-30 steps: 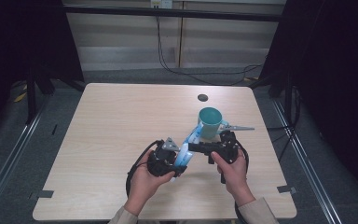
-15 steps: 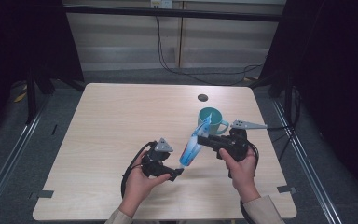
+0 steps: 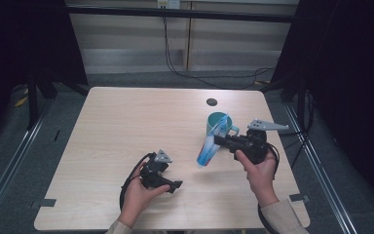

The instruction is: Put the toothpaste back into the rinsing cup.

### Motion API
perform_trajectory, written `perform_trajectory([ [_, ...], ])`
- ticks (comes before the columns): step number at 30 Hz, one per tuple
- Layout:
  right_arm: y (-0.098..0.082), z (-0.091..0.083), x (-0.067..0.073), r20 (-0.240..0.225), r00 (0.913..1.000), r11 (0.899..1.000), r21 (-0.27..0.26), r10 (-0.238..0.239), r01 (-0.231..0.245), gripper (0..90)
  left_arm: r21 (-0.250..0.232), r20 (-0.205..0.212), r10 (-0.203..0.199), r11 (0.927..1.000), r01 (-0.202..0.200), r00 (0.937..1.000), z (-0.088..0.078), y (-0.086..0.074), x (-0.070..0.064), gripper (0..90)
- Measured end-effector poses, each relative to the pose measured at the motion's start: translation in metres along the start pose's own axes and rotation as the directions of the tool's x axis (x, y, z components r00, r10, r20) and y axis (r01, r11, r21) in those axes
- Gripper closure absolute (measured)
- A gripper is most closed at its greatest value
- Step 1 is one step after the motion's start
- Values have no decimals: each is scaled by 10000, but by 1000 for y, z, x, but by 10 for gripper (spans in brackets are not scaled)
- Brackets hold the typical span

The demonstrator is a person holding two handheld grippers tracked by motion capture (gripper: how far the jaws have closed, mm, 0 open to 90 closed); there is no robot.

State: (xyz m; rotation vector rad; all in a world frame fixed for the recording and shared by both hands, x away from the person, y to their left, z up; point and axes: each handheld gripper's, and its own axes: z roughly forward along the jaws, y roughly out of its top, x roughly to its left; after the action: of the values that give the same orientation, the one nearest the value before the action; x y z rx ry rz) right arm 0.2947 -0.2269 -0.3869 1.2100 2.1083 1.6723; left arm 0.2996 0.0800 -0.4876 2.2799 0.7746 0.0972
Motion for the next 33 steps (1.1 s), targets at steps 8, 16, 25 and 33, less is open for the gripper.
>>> perform_trajectory([
  [8,12,-6,-2,207,9996,9998,-127,-174,177,769,39,-150,194,9998,-193,9997,3,-6,2,158],
  [16,21,-10,-8,523,9982,9993,-202,-301,312,769,189,-404,481,9987,-474,9980,4,-10,2,154],
  [25,31,-13,-8,730,9966,9983,-408,-393,424,769,-37,-541,1248,9921,-1251,9907,7,-16,-2,96],
  [33,40,-14,-8,917,9946,9972,-526,-479,528,769,-520,-537,1203,9910,-1231,9913,9,-22,0,45],
])
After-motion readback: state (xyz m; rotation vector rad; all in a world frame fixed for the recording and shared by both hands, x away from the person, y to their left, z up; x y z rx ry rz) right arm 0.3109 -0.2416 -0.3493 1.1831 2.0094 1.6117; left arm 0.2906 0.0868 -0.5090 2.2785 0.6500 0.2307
